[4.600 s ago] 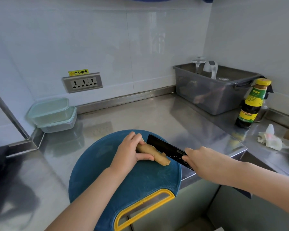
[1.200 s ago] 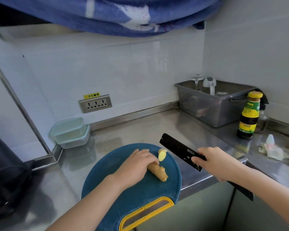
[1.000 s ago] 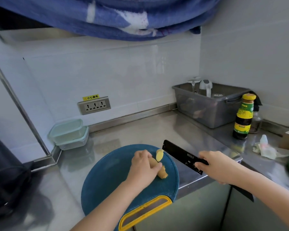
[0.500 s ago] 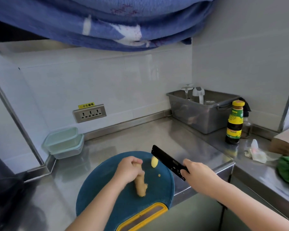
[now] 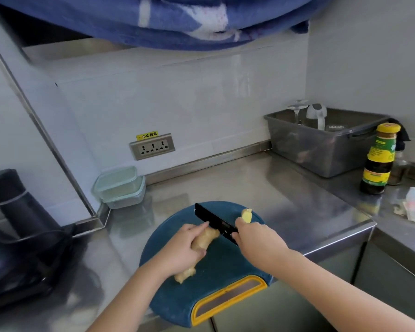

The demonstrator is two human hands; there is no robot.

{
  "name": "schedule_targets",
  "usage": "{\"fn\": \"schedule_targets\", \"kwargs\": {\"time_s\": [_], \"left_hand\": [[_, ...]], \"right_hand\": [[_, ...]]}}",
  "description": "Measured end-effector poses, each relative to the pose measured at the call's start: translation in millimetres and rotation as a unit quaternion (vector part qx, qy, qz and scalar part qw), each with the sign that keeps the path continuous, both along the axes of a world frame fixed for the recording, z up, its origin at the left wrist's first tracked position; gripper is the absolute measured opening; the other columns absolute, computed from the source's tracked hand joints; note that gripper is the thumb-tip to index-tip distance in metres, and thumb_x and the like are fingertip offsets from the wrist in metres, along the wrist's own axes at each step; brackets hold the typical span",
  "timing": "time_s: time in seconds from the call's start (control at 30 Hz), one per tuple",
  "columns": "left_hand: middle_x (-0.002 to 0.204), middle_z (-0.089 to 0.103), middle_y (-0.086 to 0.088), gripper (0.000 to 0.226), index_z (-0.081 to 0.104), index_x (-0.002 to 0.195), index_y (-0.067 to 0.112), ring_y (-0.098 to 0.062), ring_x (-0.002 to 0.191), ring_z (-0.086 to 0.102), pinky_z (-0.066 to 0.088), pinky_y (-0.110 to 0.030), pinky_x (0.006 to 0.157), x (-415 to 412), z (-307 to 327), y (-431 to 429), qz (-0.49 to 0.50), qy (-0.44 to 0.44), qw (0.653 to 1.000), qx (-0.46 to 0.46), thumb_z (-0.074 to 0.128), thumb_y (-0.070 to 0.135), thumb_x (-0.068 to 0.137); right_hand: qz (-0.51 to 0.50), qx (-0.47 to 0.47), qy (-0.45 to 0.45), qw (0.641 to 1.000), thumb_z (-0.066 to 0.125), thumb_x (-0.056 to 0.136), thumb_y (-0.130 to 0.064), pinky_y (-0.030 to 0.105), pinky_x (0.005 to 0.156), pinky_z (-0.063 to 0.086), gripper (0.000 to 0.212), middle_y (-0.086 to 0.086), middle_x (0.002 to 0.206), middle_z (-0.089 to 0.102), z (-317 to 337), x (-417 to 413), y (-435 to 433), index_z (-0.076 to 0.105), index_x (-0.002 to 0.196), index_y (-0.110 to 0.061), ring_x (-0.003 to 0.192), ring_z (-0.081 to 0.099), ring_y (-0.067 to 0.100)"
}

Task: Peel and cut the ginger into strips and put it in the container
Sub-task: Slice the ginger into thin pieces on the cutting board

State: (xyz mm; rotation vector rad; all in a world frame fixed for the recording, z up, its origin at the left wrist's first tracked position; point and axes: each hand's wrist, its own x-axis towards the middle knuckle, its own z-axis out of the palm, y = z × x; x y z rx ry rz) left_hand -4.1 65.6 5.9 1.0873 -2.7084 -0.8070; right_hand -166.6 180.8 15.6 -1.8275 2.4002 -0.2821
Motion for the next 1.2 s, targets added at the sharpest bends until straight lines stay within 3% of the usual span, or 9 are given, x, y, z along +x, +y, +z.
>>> {"fn": "schedule_targets", "kwargs": {"time_s": [0.13, 0.27, 0.37, 0.5, 0.6, 0.73, 0.97, 1.2], "left_hand": [[0.122, 0.035, 0.014, 0.059, 0.019, 0.149, 0.033, -0.003, 0.111, 0.037, 0.026, -0.013, 0.093, 0, -18, 14, 0.022, 0.047, 0.997, -0.063, 0.047, 0.029, 0.097], [0.116, 0.045, 0.009, 0.037, 0.042, 0.135, 0.028, -0.006, 0.105, 0.047, 0.033, -0.015, 0.083, -8, -25, 16, 0.065, 0.113, 0.983, -0.132, 0.043, 0.036, 0.099], [0.108, 0.048, 0.005, 0.023, 0.046, 0.116, 0.022, -0.012, 0.095, 0.053, 0.039, -0.022, 0.075, -18, -22, 17, 0.108, 0.108, 0.980, -0.129, 0.044, 0.036, 0.098], [0.099, 0.049, 0.001, 0.021, 0.045, 0.103, 0.018, -0.015, 0.091, 0.050, 0.043, -0.027, 0.075, -25, -23, 14, 0.139, 0.098, 0.976, -0.133, 0.046, 0.038, 0.097], [0.097, 0.047, 0.003, 0.020, 0.046, 0.100, 0.019, -0.014, 0.094, 0.048, 0.040, -0.026, 0.074, -29, -21, 10, 0.159, 0.092, 0.979, -0.088, 0.047, 0.038, 0.096], [0.091, 0.049, 0.006, 0.020, 0.045, 0.092, 0.022, -0.011, 0.087, 0.049, 0.034, -0.023, 0.061, -29, -19, 8, 0.165, 0.085, 0.980, -0.070, 0.046, 0.041, 0.094], [0.095, 0.048, 0.005, 0.020, 0.043, 0.098, 0.020, -0.011, 0.086, 0.050, 0.034, -0.024, 0.060, -31, -18, 10, 0.166, 0.068, 0.981, -0.076, 0.045, 0.041, 0.095], [0.101, 0.047, 0.002, 0.024, 0.042, 0.106, 0.018, -0.013, 0.087, 0.051, 0.036, -0.026, 0.065, -32, -15, 13, 0.149, 0.042, 0.985, -0.081, 0.043, 0.041, 0.097]], "right_hand": [[0.004, 0.037, 0.013, 0.999, 0.030, 0.104, -0.030, 0.034, 0.064, 0.043, 0.029, 0.012, 0.103, 0.063, -3, 5, -7, 0.048, 0.113, -0.008, 0.091, 0.062, 0.029], [0.049, 0.079, -0.065, 0.993, 0.032, 0.104, -0.030, 0.036, 0.058, 0.046, 0.025, 0.012, 0.091, 0.057, 4, 3, -7, 0.042, 0.114, -0.009, 0.083, 0.063, 0.031], [0.046, 0.067, -0.124, 0.989, 0.031, 0.104, -0.031, 0.033, 0.059, 0.048, 0.025, 0.007, 0.083, 0.052, 3, 2, -8, 0.043, 0.113, -0.011, 0.072, 0.059, 0.026], [0.039, 0.025, -0.119, 0.992, 0.032, 0.104, -0.030, 0.030, 0.061, 0.043, 0.023, 0.007, 0.085, 0.055, -6, 7, -7, 0.044, 0.110, -0.012, 0.071, 0.054, 0.021], [0.033, 0.018, -0.129, 0.991, 0.032, 0.104, -0.030, 0.030, 0.061, 0.042, 0.022, 0.008, 0.085, 0.056, -6, 8, -7, 0.044, 0.107, -0.012, 0.071, 0.055, 0.021], [0.023, 0.019, -0.164, 0.986, 0.033, 0.103, -0.031, 0.029, 0.060, 0.042, 0.021, 0.004, 0.081, 0.053, -3, 10, -7, 0.044, 0.103, -0.013, 0.069, 0.053, 0.017], [0.010, -0.014, -0.142, 0.990, 0.033, 0.103, -0.030, 0.023, 0.048, 0.031, 0.021, 0.000, 0.070, 0.045, 1, 11, -7, 0.039, 0.096, -0.011, 0.061, 0.046, 0.015], [0.000, -0.006, -0.151, 0.988, 0.035, 0.103, -0.028, 0.021, 0.048, 0.029, 0.018, -0.001, 0.070, 0.044, 1, 13, 0, 0.038, 0.096, -0.013, 0.058, 0.045, 0.011]]}}
